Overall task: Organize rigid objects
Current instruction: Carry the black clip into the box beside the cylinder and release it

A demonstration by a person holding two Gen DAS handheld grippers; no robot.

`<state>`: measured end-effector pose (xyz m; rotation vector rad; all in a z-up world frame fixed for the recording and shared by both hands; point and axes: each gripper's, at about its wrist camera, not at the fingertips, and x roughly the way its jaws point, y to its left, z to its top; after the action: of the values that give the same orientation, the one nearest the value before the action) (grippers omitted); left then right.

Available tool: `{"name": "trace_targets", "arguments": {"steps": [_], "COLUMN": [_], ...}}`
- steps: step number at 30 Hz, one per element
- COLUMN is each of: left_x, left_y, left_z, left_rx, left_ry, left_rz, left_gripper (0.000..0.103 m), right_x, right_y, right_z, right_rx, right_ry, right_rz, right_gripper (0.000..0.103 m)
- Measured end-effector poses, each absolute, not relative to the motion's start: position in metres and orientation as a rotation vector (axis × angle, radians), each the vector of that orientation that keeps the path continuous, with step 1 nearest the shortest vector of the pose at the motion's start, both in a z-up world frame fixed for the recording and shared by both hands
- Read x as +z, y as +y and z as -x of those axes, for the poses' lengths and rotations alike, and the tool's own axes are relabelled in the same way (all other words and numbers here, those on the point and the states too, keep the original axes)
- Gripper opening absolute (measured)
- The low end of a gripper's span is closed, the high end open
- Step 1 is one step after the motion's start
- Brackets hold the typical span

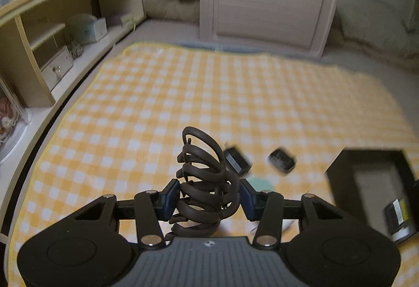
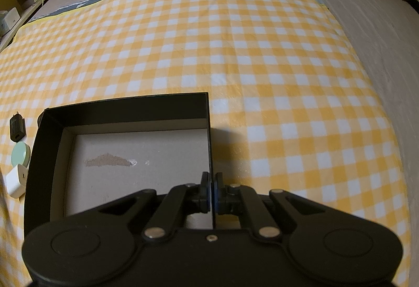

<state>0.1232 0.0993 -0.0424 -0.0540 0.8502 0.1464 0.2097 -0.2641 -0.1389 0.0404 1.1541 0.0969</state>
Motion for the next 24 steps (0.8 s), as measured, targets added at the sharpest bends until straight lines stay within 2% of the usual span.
{"name": "trace_targets", "arguments": {"steps": [10,24], "left_x": [-0.013,-0.033], "left_y": [0.062,-0.036], "left_z": [-0.115,-0.133], "left_rx": [0.046,-0.219], "left_ry": [0.750,0.828], "left_rz": [0.121,0.228], "left_gripper": [0.050,0.050], "right_x": [-0.139,-0.139], "right_y": [-0.262,-0.265], "right_z": [-0.209,-0.212], "right_rx": [0.096,0.099], "right_ry": [1.155,1.160], "right_rz": [-0.044,-0.053], "right_gripper": [0.003,0.003]}}
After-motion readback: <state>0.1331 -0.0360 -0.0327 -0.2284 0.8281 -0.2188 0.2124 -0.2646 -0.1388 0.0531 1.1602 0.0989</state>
